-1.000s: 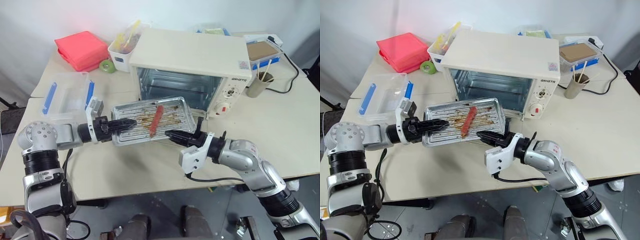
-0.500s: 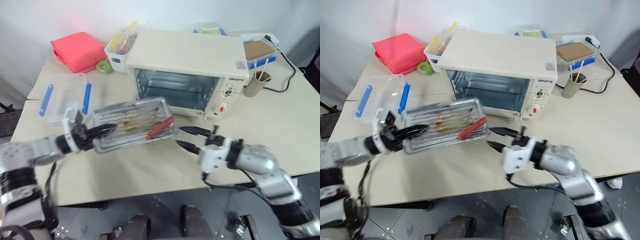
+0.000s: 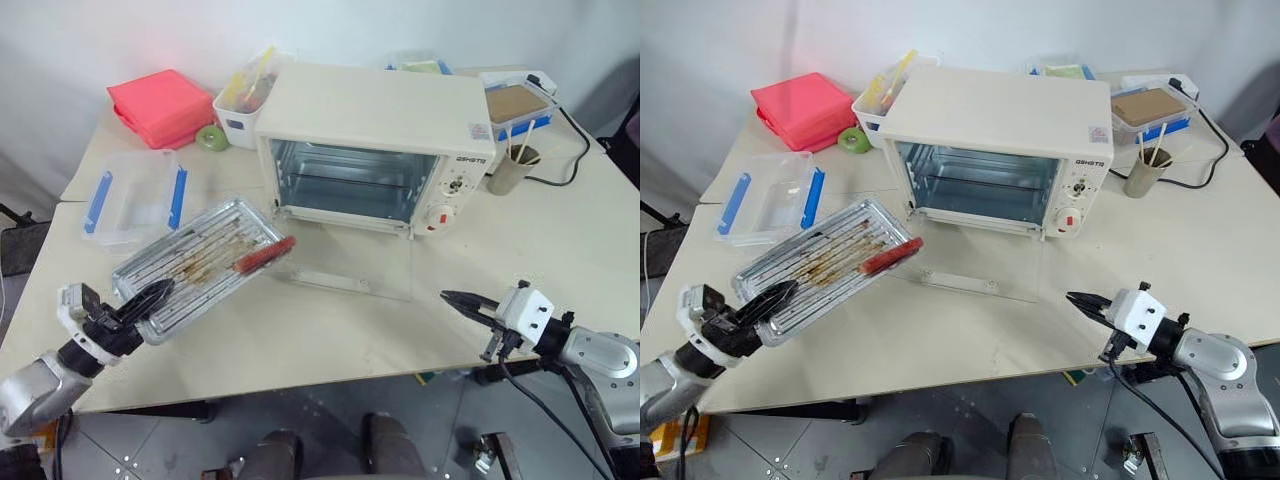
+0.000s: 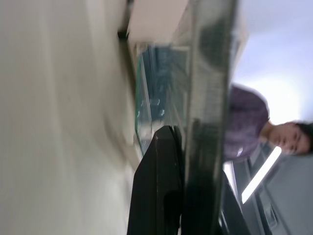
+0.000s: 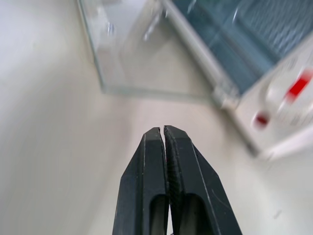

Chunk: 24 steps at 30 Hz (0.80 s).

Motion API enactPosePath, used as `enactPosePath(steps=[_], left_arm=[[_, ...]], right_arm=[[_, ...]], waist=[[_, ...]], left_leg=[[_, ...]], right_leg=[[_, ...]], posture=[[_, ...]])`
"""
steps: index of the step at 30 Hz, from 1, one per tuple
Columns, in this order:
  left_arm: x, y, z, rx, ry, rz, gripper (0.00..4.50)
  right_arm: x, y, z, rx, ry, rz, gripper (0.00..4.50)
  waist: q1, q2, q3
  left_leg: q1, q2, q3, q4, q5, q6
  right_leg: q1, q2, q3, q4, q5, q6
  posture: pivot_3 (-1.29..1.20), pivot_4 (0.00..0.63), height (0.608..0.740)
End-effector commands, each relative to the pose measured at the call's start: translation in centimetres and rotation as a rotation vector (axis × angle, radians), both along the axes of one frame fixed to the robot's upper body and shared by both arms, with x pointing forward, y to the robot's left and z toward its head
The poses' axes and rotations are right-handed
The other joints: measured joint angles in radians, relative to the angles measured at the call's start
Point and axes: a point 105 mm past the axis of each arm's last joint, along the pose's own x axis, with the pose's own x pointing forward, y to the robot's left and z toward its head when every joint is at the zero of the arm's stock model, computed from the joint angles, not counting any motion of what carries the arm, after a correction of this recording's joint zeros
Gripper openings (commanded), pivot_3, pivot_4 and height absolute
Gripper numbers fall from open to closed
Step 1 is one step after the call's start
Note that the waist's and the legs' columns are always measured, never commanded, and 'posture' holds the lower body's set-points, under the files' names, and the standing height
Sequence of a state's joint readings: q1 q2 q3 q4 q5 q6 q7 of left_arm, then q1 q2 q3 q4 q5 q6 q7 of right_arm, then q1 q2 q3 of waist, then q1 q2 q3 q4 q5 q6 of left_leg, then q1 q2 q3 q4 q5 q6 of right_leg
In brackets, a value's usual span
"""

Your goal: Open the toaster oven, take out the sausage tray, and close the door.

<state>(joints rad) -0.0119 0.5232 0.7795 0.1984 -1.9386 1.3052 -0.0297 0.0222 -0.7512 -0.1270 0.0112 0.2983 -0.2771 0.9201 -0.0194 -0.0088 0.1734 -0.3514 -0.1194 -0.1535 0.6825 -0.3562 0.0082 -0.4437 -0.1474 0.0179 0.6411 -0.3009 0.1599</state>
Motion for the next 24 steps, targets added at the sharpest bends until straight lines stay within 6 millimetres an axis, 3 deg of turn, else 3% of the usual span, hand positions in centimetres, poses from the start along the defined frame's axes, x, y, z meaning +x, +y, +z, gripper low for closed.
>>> enactPosePath(steps=[1, 12, 17, 22, 24], left_arm=[[-0.9, 0.2, 1.3, -0.052, -0.112, 0.143, 0.0], [-1.6, -1.7, 0.6, -0.187, -0.107, 0.377, 0.0], [-1.2, -2.2, 0.7, -0.221, -0.096, 0.406, 0.0], [-0.9, -2.8, 1.1, -0.226, -0.093, 0.405, 0.0], [-0.9, -3.1, 1.3, -0.198, -0.086, 0.393, 0.0]], right_arm=[[1.1, 0.3, -0.1, 0.071, 0.014, -0.001, 0.07], [4.3, 3.2, 0.9, 0.265, -0.015, 0.034, 0.07], [4.7, 3.9, 2.8, 0.376, -0.05, 0.063, 0.07], [4.6, 4.0, 5.6, 0.507, -0.078, 0.079, 0.07], [5.0, 3.3, 8.9, 0.621, -0.136, 0.055, 0.07]], waist=[[0.0, 0.0, 0.0], [0.027, -0.001, -0.001], [0.032, -0.001, -0.001], [0.04, -0.001, -0.001], [0.042, -0.001, -0.001]], left_leg=[[0.0, 0.0, 0.0, 0.0, 0.0, 0.0], [0.0, 0.003, 0.005, 0.001, -0.001, -0.001], [0.0, 0.004, 0.005, 0.001, -0.001, -0.001], [-0.001, 0.005, 0.006, 0.001, -0.001, -0.001], [-0.001, 0.007, 0.006, 0.001, -0.001, -0.002]], right_leg=[[0.0, 0.0, 0.0, -0.001, 0.0, 0.0], [0.001, 0.002, 0.001, -0.006, 0.003, 0.0], [0.001, 0.003, 0.001, -0.006, 0.004, 0.0], [0.001, 0.004, 0.002, -0.008, 0.005, -0.001], [0.001, 0.007, 0.002, -0.012, 0.007, -0.002]], posture=[[0.0, 0.15, 0.74], [0.0, 0.15, 0.74], [0.0, 0.15, 0.74], [0.0, 0.15, 0.74], [0.0, 0.15, 0.74]])
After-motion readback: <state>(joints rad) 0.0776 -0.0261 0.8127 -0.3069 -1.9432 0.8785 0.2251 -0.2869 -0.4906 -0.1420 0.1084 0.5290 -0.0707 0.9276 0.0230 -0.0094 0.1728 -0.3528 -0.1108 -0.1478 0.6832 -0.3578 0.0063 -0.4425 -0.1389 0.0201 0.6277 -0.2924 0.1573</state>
